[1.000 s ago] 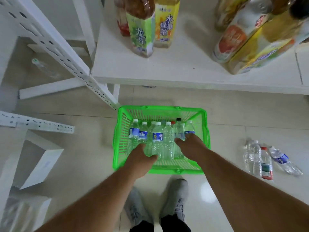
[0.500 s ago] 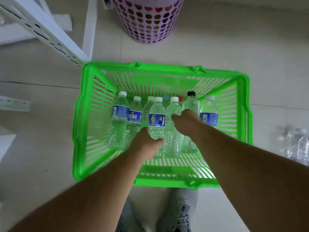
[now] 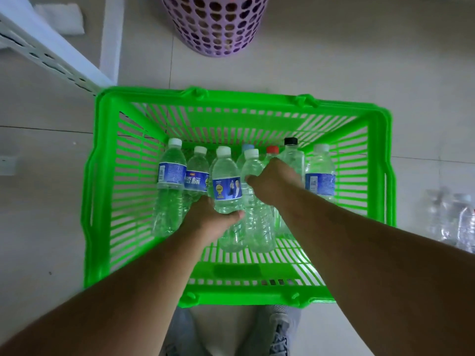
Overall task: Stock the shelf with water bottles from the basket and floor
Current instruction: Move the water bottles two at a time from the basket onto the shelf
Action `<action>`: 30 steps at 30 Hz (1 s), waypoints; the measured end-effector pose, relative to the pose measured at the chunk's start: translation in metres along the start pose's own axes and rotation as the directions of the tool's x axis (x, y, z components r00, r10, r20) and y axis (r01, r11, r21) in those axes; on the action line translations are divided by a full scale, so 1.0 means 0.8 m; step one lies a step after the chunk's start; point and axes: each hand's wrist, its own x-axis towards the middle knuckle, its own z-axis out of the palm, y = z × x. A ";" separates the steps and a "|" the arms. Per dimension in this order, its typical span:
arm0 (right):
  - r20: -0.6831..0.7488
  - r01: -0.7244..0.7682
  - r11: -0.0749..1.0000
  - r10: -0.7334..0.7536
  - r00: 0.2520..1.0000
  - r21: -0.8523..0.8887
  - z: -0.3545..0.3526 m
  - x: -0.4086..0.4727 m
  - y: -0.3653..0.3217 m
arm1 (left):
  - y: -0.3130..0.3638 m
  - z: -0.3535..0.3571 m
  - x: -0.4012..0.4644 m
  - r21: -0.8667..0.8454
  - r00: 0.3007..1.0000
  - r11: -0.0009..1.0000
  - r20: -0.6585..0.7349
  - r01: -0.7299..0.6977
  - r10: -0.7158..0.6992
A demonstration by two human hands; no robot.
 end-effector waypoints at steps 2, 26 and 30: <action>0.052 0.023 0.998 -0.026 0.998 0.052 0.007 0.000 -0.009 | 0.000 0.000 0.001 -0.030 1.000 1.000 -0.019 -0.008 0.008; -0.179 0.345 0.873 -0.300 0.937 0.345 -0.160 -0.197 -0.025 | 0.050 -0.146 -0.226 -0.427 0.961 0.865 -0.197 -0.264 0.196; -0.256 0.450 0.813 -0.377 0.890 0.370 -0.259 -0.314 -0.063 | 0.085 -0.227 -0.345 -0.407 0.934 0.848 -0.254 -0.340 0.252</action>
